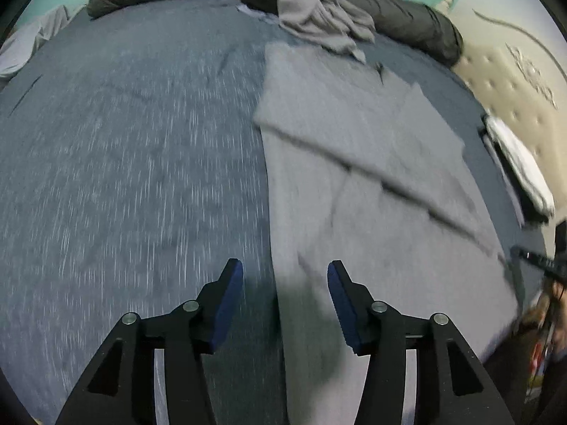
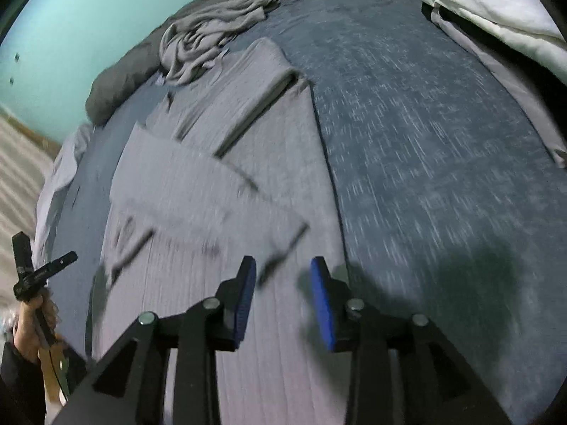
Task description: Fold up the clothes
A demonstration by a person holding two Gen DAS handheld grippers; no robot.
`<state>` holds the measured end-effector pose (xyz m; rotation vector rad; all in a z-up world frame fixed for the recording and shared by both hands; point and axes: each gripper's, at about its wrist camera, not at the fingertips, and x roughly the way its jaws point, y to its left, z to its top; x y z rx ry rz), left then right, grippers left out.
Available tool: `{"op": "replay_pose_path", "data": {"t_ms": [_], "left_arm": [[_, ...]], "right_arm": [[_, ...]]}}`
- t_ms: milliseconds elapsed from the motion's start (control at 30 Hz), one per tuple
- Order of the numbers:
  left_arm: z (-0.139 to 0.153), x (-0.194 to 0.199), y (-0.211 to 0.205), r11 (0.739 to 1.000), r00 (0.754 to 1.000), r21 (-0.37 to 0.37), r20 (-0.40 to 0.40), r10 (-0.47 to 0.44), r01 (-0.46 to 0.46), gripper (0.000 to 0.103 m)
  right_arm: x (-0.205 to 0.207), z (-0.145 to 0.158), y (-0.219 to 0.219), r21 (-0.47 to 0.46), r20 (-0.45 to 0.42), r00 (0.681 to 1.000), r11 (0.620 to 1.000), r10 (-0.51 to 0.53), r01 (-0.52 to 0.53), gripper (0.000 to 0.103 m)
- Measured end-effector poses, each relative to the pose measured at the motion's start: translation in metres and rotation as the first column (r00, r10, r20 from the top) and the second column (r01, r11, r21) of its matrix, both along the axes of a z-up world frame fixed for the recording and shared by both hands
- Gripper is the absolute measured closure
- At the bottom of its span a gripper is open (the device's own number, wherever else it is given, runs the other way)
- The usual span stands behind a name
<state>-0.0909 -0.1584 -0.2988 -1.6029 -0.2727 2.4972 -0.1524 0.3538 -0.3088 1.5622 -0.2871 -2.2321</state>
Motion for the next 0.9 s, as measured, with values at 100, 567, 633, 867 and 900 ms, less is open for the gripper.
{"op": "replay_pose_path", "data": {"t_ms": [100,567,633,867,900], "left_arm": [[-0.01,0.028,0.001,1.0,0.999,0.027,0.048,-0.016,0.015,0.049],[-0.044,0.09,0.01,0.994,0.983,0.1,0.177,-0.057,0.039,0.049],[-0.049,0.093,0.013,0.994,0.979,0.102,0.195,-0.062,0.043,0.049],[-0.061,0.101,0.019,0.992,0.976,0.12,0.209,-0.066,0.042,0.049],[-0.063,0.101,0.02,0.992,0.976,0.116,0.21,-0.065,0.041,0.049]], "right_arm": [[0.02,-0.002,0.013,0.027,0.05,0.998,0.999,0.026,-0.027,0.068],[0.072,-0.022,0.039,-0.029,0.197,0.979,0.998,0.056,-0.051,0.052],[0.077,-0.025,0.038,-0.038,0.206,0.976,0.998,0.066,-0.059,0.052],[0.079,-0.027,0.035,-0.034,0.202,0.976,0.997,0.078,-0.072,0.052],[0.079,-0.027,0.036,-0.034,0.202,0.976,0.997,0.08,-0.075,0.052]]}}
